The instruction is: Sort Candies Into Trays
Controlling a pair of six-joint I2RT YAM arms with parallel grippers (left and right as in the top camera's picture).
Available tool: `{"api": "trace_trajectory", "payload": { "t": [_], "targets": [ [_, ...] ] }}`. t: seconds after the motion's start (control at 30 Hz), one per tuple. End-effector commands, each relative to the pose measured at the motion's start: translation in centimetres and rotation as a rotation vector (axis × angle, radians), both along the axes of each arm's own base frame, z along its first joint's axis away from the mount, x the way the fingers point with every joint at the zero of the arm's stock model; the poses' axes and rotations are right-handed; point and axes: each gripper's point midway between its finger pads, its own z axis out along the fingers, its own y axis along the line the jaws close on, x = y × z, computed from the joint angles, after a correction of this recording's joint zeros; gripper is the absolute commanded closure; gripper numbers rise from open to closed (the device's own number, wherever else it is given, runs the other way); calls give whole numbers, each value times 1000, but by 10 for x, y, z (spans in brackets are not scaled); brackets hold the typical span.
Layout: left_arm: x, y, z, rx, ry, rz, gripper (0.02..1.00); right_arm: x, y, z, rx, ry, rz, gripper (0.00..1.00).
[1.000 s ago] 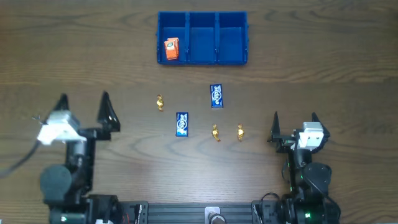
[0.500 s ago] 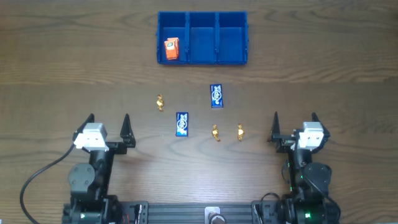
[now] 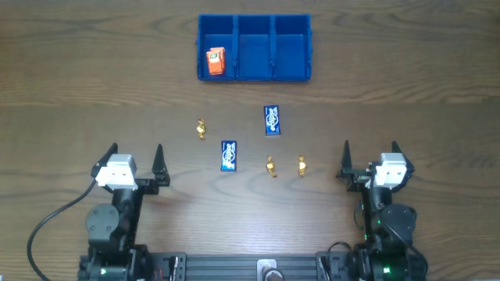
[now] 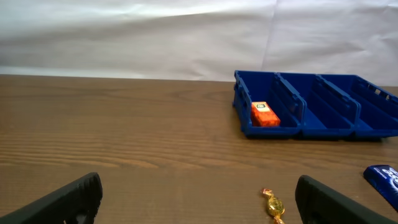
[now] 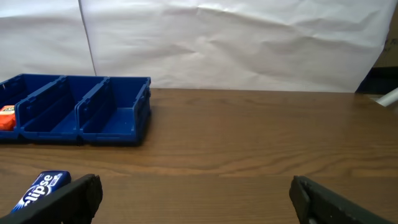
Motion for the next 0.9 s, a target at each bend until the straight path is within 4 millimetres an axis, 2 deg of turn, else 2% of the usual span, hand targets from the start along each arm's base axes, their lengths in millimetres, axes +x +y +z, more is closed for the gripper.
{"api": "trace_trajectory", "payload": {
  "t": [0.03,0.3,0.47,0.53,0.63,0.73,0.83,0.9],
  "targets": [
    [-2,-2,-15,19,50,-14,20,0,-1,-1,-11,2,-4,3],
    [-2,-2,-15,19,50,-14,20,0,-1,0,-11,0,-4,3],
    [-2,-2,-15,19,50,-14,23,0,-2,7,0,-29,-9,3],
    [-2,-2,-15,19,50,-14,20,0,-1,20,95,-76,-9,3],
    [-2,-2,-15,19,50,-14,23,-2,10,46,112,-82,57,3],
    [-2,-2,-15,19,50,-14,20,5,18,70,113,32,95,3],
    [-2,-2,-15,19,50,-14,20,19,23,77,115,201,110,3],
    [-2,-2,-15,19,50,-14,20,34,39,82,129,311,170,3]
  ]
}}
